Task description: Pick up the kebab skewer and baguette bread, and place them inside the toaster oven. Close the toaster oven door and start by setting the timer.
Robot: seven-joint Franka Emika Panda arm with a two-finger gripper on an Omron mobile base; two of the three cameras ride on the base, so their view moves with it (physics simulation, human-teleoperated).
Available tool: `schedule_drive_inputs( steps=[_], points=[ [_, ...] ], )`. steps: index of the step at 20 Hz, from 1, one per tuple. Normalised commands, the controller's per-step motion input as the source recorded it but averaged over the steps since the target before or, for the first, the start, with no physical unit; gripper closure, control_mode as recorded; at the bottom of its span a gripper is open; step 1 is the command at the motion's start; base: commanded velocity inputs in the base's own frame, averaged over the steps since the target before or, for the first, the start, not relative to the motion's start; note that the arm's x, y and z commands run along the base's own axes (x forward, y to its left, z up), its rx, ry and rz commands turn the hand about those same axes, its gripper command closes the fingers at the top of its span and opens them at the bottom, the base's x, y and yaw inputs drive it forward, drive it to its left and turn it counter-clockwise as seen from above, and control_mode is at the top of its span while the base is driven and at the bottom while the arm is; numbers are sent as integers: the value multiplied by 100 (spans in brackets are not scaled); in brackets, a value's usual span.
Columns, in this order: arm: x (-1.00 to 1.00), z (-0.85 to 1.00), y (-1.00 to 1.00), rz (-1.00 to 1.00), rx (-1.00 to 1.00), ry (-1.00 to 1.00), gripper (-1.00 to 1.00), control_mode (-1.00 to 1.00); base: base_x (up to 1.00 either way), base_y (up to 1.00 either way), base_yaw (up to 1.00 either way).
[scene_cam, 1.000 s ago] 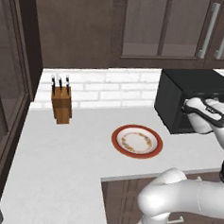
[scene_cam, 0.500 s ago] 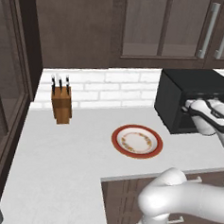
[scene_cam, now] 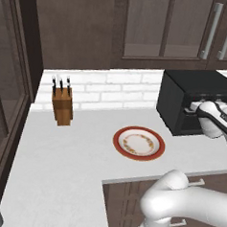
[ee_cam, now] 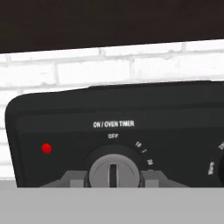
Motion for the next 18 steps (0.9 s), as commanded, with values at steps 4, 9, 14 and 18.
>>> schedule_drive_inputs(
  steps=[4,9,14,18],
  points=[
    [0,0,0,0,0,0,100,-100,0,0,0],
    [0,0,0,0,0,0,100,-100,0,0,0],
    [0,0,0,0,2,0,100,-100,0,0,0],
    [0,0,0,0,9,0,100,-100,0,0,0]
  ],
)
